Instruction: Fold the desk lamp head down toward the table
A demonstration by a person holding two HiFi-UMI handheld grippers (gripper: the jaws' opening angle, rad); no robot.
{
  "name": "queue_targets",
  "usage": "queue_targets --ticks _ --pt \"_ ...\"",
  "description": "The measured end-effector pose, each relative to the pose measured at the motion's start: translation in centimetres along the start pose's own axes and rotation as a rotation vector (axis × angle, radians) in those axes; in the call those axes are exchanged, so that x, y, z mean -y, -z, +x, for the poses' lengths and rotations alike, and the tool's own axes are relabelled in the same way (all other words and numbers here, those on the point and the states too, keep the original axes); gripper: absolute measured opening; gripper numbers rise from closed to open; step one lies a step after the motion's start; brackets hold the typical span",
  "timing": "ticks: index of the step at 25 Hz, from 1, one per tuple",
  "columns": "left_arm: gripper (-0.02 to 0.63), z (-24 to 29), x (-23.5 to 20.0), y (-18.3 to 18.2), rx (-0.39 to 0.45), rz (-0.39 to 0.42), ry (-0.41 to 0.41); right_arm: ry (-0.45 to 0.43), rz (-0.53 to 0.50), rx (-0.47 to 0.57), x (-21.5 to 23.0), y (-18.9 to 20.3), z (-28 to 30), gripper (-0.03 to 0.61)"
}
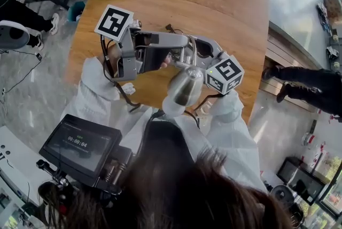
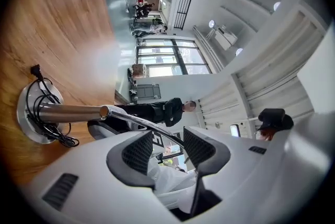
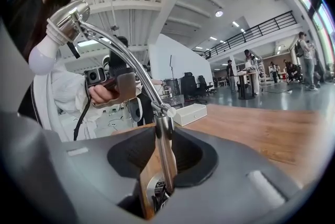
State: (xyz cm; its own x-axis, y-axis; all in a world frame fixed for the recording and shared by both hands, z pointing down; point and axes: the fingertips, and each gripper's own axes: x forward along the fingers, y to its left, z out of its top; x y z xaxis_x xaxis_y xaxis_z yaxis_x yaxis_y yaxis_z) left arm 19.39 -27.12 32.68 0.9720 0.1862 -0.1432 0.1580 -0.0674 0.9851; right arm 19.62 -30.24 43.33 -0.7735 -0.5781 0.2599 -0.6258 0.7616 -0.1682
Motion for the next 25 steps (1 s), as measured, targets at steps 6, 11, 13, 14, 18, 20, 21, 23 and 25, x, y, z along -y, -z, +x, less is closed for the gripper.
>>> queue_targets --ticks 6,11,13,14,18,20,21,23,25 --pt "0.171 -0.3 -0.6 1.5 -0.045 0.139 -0.067 -0.049 0.03 -0.015 0.1 0.0 0.1 0.097" --pt "0.124 -1.6 -3.0 4.2 -0.148 0.399 -0.237 -0.083 0.032 -0.009 -0.6 0.1 0.2 0.097" --pt "0.093 -1.9 -4.7 4.7 -0.16 0.486 -0.315 -0.094 0.038 -0.001 -0.6 0.0 0.2 0.097" --pt "0.078 -2.0 -5.6 4.8 -0.154 0.511 -0.343 -0.098 0.043 0.004 -0.6 0.0 0.2 0.097" --pt "0.058 -2.2 -7.0 4.7 -0.099 0.582 -0.345 -0.114 0.06 0.026 -0.4 -0.1 0.1 0.097" --pt "0.06 -2.2 -7.0 4.6 -0.075 0.606 -0.315 -0.122 0.065 0.034 -0.3 0.0 0.2 0.097" --pt "0.06 -2.2 -7.1 4.6 -0.066 0.612 -0.304 -0.125 0.068 0.035 -0.4 0.1 0.1 0.097" --pt "0.058 -2.3 -7.4 4.7 -0.061 0.64 -0.314 -0.13 0.071 0.035 -0.5 0.2 0.1 0.098" --pt "0.055 -2.5 -8.1 4.7 -0.073 0.695 -0.356 -0.137 0.071 0.033 -0.5 0.2 0.1 0.097"
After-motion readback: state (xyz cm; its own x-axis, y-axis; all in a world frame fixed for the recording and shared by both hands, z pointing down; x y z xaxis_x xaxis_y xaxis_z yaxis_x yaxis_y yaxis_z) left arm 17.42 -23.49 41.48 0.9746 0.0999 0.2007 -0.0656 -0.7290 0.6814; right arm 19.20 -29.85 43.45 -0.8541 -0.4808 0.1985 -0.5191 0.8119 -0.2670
